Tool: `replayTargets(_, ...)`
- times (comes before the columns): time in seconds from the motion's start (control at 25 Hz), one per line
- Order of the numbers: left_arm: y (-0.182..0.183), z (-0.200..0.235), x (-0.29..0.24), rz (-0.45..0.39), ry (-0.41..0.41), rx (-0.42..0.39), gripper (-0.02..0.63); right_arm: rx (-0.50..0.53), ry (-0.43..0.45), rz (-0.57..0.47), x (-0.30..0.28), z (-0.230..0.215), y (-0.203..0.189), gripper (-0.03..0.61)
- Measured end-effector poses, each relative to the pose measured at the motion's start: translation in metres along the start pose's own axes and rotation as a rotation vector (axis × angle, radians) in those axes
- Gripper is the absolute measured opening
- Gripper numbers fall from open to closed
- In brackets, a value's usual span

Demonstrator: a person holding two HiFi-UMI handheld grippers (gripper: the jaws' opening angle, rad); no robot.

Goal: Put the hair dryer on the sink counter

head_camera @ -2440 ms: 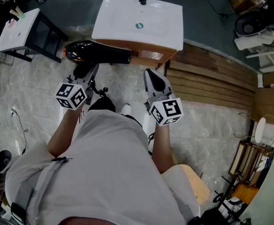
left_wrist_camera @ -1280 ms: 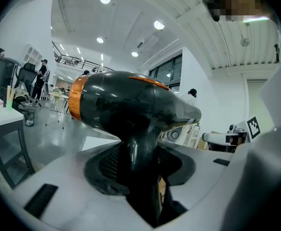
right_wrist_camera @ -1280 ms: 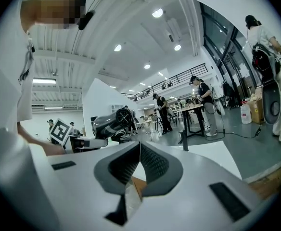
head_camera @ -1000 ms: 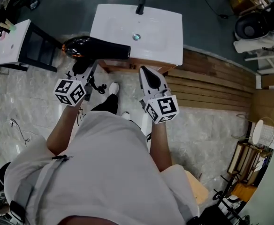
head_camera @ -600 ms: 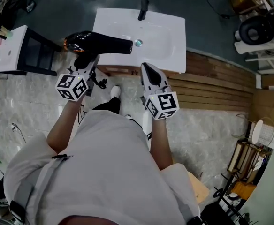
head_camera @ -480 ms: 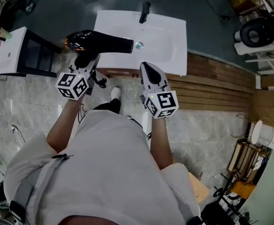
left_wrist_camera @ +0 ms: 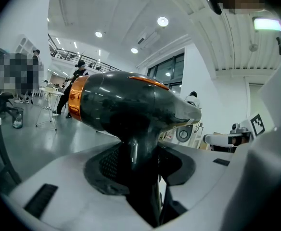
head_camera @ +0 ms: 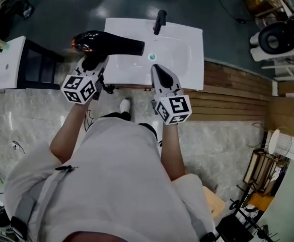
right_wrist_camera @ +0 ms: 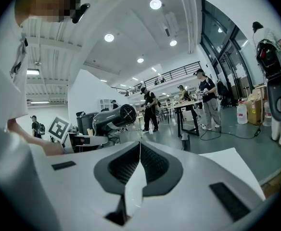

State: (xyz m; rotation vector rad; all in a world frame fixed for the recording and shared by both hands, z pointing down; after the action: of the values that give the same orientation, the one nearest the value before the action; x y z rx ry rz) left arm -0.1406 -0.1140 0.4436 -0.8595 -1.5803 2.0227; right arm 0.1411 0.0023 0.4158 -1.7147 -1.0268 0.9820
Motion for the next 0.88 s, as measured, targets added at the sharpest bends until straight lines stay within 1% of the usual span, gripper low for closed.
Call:
replayTargets(0.32, -0.001, 0.018, -0.017, 0.015, -0.021, 0.014, 0.167, -0.003, -0.024, 0.010, -0.023, -0.007, 0.001, 0.008)
replayTargets(0.6, 0.001, 0.018, -0.026, 0.024, -0.019, 0.018, 0.167, -0.010, -0.020, 0.017, -0.031, -0.015, 0.004, 0.008)
replayTargets(0.88, 0.008, 0.005, -0.033, 0.034, 0.004, 0.024, 0.167, -0.021, 0.008, 0.024, -0.033, -0.033, 0.012, 0.008)
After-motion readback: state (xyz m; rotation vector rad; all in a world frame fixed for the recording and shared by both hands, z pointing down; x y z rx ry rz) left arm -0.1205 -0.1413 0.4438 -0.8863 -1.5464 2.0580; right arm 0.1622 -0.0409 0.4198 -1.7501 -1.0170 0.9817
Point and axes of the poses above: the fingertips, and each gripper's own axes: x backward along the fingers, z to its left, y out of its top, the point moved 10 cm from there along x, backward along the fingers, and after that the axes turned 7 degrees about -x, right-handed, at the moved point
